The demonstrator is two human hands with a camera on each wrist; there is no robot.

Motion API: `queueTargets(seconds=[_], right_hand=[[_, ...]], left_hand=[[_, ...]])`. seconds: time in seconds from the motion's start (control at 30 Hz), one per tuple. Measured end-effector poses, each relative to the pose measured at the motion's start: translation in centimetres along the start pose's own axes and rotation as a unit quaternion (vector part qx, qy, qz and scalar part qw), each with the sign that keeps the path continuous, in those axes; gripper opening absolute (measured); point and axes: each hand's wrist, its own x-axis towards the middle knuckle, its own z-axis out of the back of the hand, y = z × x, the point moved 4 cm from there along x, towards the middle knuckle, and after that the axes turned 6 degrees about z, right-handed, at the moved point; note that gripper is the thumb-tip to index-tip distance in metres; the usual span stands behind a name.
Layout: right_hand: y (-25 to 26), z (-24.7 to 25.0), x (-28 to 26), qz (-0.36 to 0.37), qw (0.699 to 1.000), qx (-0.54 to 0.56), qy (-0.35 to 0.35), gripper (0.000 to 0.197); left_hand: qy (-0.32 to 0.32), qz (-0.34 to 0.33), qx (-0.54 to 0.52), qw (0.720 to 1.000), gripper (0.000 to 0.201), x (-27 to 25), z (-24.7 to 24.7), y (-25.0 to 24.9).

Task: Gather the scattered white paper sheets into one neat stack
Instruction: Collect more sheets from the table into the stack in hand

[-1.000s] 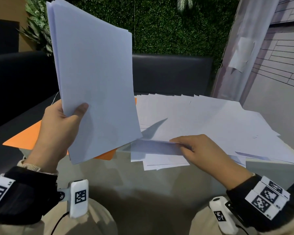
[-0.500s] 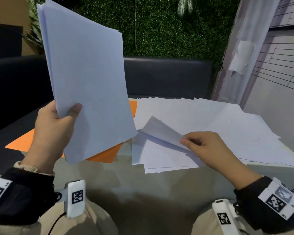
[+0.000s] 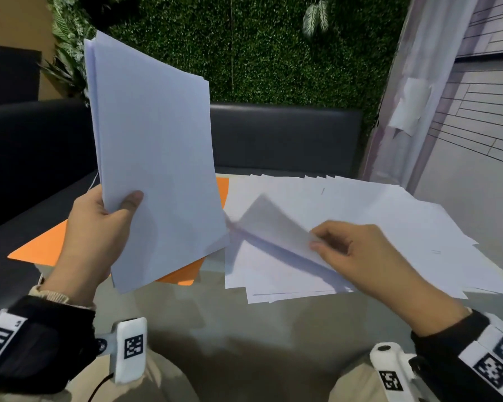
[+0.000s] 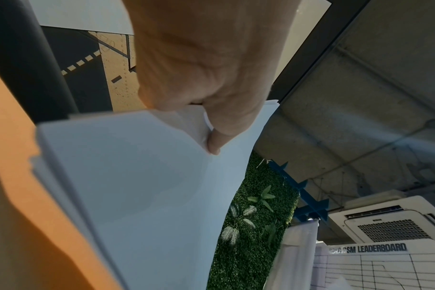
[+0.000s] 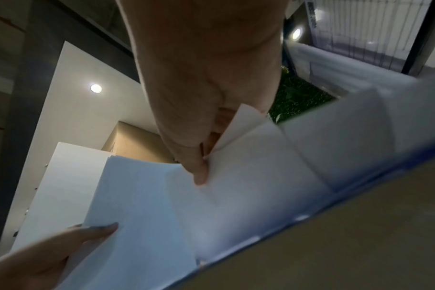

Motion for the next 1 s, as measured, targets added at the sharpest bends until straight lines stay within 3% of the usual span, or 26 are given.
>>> queueTargets(seconds=[0.07,0.2,0.3,0.37,0.57,0.77,0.87,1.0], right_hand=[[0.8,-0.8,-0.6,0.009,1.000,0.013,0.010,0.013],[2.1,1.6,-0.2,0.057,0.987,0.019,-0.149,0.011],[3.0,2.7,0.7,0.073,0.985,-0.027,-0.154,0.017],[4.2,3.7,0.8,0.102,0.977,-0.038,-0.184,0.022],[5.6,6.7,1.1,0.117,0.961,-0.003,-0.250,0.019],[4.0,5.6,1.4,0.077,0.974,-0.057,-0.205,0.016],[3.4,3.2,0.9,0.038,0.990,-0.075,-0.110,0.014],[3.3,-0.8,-0.7,-0.006,0.993,-0.103,0.066,0.040]], left_hand=[[0.005,0.000,-0.002,1.000,0.012,-0.1,0.0,-0.2],[0.004,-0.004,-0.001,1.000,0.008,-0.4,0.1,-0.5],[0.004,-0.006,0.010,1.000,0.006,-0.5,0.2,-0.5],[0.010,-0.014,0.014,1.000,0.016,-0.6,0.0,-0.7],[0.029,-0.010,0.008,0.999,0.027,-0.8,-0.4,-0.5],[0.064,0.020,-0.001,0.998,0.032,-1.1,-0.5,-0.5],[0.072,0.029,0.001,0.997,0.033,-1.4,-0.5,-0.5],[0.074,0.038,0.001,0.997,0.031,-1.7,-0.6,-0.6]])
